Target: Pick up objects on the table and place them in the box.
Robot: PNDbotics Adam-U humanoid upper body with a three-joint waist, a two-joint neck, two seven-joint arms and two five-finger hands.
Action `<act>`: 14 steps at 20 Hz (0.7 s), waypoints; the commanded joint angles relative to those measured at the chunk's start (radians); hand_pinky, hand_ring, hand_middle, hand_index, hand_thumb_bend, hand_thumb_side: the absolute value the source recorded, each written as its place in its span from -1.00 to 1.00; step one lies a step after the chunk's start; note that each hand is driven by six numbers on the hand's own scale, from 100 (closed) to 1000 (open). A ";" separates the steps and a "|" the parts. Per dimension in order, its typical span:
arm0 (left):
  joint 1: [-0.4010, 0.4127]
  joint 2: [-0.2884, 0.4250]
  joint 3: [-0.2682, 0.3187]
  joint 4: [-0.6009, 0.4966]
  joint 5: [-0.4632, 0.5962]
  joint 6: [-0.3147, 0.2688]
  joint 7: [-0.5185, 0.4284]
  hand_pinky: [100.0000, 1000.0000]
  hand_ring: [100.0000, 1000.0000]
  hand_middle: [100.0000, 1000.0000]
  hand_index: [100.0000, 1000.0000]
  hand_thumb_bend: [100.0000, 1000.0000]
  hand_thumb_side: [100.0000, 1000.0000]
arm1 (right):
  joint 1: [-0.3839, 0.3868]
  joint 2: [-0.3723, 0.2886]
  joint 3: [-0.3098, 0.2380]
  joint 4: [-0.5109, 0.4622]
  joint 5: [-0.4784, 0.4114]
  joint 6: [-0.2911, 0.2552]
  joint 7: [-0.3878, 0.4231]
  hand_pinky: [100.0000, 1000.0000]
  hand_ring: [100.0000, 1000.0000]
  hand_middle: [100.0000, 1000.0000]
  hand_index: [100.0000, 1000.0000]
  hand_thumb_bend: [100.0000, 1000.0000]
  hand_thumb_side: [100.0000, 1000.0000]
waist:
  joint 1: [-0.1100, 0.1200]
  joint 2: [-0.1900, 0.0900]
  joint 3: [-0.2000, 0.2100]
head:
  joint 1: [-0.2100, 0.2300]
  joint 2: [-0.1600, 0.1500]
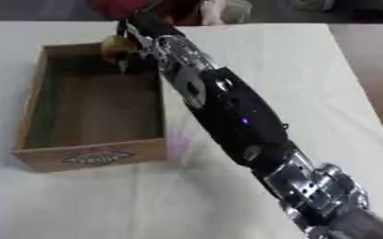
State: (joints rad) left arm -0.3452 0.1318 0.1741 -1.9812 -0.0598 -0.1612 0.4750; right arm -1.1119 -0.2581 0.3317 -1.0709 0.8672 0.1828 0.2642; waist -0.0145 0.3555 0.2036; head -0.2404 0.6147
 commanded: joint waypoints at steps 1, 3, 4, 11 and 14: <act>-0.015 0.010 -0.003 -0.019 0.007 0.000 -0.006 -0.38 -0.34 -0.14 0.25 -1.00 0.67 | -0.014 0.005 -0.011 0.030 0.041 -0.033 0.008 0.11 0.16 -0.04 0.28 -1.00 -0.70 | 0.003 -0.021 0.001 | -0.003 -0.003; -0.015 0.009 -0.003 -0.019 0.008 0.000 -0.007 -0.38 -0.34 -0.14 0.25 -1.00 0.67 | -0.013 0.010 -0.006 0.051 0.066 -0.060 0.047 0.14 0.21 0.00 0.24 -1.00 -0.69 | 0.002 -0.021 0.002 | -0.005 -0.001; -0.014 0.009 -0.003 -0.019 0.009 0.000 -0.006 -0.38 -0.34 -0.14 0.25 -1.00 0.67 | -0.012 0.012 -0.005 0.058 0.078 -0.074 0.069 0.16 0.23 0.04 0.24 -1.00 -0.67 | 0.002 -0.022 0.003 | -0.005 -0.001; -0.014 0.009 -0.003 -0.019 0.010 0.000 -0.005 -0.38 -0.33 -0.14 0.25 -1.00 0.67 | -0.015 0.014 -0.014 0.064 0.126 -0.150 0.208 0.32 0.49 0.42 0.64 -0.91 -0.40 | 0.001 -0.023 -0.001 | -0.008 0.007; -0.012 0.009 -0.003 -0.019 0.010 0.001 -0.006 -0.38 -0.33 -0.14 0.25 -1.00 0.67 | -0.020 0.008 -0.021 0.041 0.124 -0.154 0.246 0.37 0.56 0.55 0.77 -0.24 -0.12 | 0.003 -0.023 -0.003 | -0.011 0.010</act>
State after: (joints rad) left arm -0.3477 0.1315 0.1711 -1.9812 -0.0523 -0.1601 0.4729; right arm -1.1177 -0.2425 0.3164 -1.0142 0.9844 0.0333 0.4898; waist -0.0171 0.3539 0.1991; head -0.2488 0.6218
